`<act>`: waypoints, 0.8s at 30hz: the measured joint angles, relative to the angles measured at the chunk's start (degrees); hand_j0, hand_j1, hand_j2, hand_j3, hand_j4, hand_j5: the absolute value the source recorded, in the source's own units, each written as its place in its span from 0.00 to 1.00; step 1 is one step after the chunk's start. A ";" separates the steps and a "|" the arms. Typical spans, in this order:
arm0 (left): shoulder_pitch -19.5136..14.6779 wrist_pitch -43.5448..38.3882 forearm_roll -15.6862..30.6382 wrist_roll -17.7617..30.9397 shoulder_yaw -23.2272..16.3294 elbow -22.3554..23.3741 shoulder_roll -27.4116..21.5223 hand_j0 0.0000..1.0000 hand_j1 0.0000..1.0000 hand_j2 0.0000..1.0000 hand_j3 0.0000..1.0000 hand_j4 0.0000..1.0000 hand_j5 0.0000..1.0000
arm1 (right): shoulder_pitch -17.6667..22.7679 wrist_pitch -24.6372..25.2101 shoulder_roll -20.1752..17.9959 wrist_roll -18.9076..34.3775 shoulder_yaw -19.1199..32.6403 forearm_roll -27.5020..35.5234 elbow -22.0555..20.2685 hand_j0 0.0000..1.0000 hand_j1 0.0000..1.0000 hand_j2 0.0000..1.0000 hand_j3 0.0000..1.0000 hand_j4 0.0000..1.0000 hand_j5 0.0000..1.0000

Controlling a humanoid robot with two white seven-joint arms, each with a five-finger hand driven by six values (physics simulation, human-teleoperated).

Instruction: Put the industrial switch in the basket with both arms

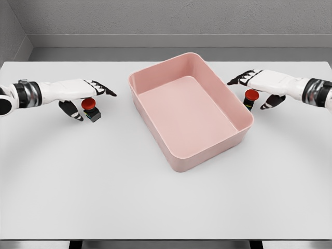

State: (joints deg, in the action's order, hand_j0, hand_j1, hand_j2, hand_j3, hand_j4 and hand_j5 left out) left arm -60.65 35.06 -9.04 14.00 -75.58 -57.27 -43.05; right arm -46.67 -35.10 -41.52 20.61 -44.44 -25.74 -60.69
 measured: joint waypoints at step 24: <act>-0.79 0.00 -2.29 -0.24 -0.19 -0.38 -0.46 0.61 0.61 0.61 0.61 0.61 0.61 | -0.70 0.00 3.03 -0.02 -0.03 -2.63 4.57 1.00 1.00 1.00 1.00 1.00 1.00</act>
State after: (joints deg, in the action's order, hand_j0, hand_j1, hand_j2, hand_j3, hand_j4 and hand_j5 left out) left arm -61.44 35.06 -11.33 13.76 -75.77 -57.65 -43.50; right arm -47.37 -35.10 -38.49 20.59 -44.47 -28.37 -56.12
